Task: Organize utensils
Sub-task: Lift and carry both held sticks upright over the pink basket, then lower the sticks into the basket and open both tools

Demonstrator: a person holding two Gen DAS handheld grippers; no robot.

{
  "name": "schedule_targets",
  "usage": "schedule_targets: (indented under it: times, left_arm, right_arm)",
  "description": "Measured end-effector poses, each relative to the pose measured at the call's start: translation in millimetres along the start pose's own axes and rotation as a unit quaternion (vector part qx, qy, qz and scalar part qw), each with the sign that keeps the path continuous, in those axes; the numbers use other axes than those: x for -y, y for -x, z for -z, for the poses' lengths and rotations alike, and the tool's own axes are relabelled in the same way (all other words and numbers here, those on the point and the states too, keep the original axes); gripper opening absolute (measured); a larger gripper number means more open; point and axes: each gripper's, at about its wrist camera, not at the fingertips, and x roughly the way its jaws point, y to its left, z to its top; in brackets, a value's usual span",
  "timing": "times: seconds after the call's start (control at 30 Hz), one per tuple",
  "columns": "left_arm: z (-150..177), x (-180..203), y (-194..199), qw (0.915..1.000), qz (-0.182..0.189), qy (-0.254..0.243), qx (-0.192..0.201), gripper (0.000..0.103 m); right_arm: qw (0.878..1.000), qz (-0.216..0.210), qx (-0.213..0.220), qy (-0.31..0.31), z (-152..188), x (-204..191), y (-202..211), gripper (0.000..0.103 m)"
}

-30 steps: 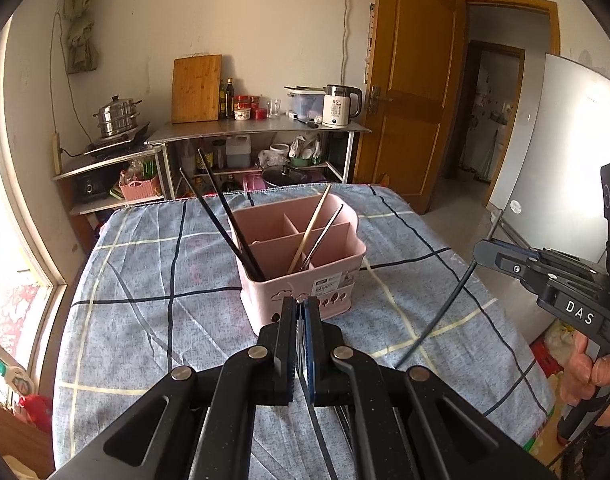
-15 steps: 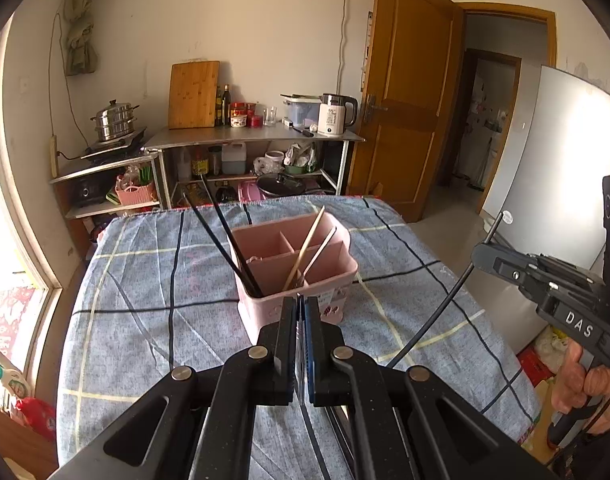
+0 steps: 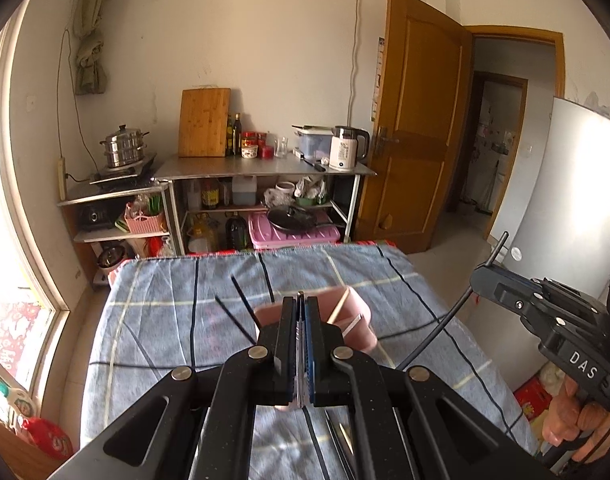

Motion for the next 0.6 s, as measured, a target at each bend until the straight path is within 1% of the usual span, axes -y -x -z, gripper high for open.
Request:
schedule_targets:
  times: [0.23,0.4,0.6]
  left_arm:
    - [-18.4,-9.4,-18.3,0.9999,-0.006,0.006,0.008,0.003]
    - [-22.2,-19.3,-38.9,0.9998,-0.007,0.017,0.006,0.003]
    - [-13.2,-28.8,-64.4,0.9995,-0.005,0.029,-0.010,0.003]
  right_arm:
    - [1.000,-0.005,0.021,0.001,-24.6,-3.5,-17.6,0.004]
    - [1.000,-0.003,0.023,-0.004,-28.1,0.0,-32.6,0.004]
    - [1.000,-0.002,0.009,-0.010,-24.3,2.8,-55.6,0.004]
